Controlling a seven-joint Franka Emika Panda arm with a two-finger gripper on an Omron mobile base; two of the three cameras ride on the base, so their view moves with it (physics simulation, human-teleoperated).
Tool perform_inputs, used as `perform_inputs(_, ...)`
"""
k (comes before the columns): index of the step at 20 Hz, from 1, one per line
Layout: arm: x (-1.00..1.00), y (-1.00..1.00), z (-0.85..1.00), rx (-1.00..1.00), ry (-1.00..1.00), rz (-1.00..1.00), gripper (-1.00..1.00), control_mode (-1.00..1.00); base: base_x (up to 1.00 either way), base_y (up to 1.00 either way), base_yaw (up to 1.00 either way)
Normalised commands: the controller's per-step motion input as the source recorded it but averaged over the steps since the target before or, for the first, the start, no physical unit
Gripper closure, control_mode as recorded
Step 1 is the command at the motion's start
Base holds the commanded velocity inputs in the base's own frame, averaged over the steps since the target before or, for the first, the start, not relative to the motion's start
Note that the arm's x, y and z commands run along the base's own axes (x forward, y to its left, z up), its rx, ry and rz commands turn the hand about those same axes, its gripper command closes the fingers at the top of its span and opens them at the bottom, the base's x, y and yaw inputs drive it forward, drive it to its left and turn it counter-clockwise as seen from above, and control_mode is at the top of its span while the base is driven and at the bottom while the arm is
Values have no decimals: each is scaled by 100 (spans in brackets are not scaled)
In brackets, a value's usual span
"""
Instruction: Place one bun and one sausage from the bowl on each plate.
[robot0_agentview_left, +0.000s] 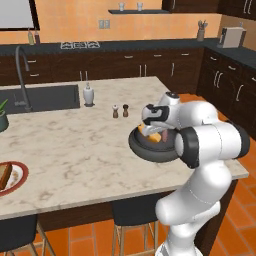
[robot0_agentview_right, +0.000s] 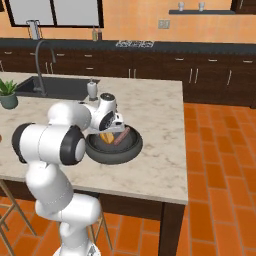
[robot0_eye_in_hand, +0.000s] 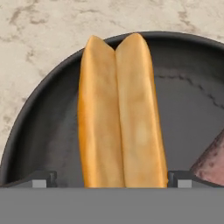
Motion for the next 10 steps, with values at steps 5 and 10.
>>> perform_inputs(5, 28, 0, 0, 0, 0, 0, -100, -100, 0, 0, 0)
perform_inputs(10, 17, -1, -15, 0, 0, 0, -100, -100, 0, 0, 0)
